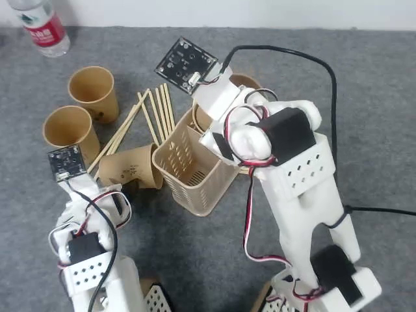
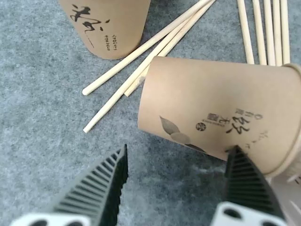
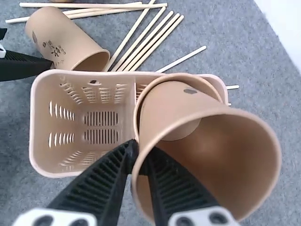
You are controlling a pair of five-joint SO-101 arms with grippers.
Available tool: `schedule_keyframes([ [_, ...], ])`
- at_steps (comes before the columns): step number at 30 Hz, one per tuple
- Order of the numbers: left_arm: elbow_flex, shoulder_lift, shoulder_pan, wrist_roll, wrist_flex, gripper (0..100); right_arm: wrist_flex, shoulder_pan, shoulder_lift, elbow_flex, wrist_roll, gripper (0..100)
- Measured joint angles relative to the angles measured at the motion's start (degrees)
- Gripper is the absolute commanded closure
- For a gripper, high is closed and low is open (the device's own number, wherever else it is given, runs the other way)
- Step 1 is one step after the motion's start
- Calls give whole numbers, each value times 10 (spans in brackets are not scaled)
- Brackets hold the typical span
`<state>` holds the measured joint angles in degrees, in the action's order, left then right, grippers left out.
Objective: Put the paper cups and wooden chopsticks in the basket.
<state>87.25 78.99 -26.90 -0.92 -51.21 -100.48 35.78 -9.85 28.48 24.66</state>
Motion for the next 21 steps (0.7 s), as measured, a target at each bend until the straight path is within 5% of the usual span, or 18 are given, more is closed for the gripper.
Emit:
schedule_keyframes([
  [6, 0, 0, 0, 0, 0, 683, 5, -1, 29, 0, 0, 984],
  [13, 0, 0, 0, 0, 0, 683, 14, 0, 34, 0, 0, 776],
  [21, 0, 0, 0, 0, 0, 683, 17, 0, 34, 0, 0, 789],
])
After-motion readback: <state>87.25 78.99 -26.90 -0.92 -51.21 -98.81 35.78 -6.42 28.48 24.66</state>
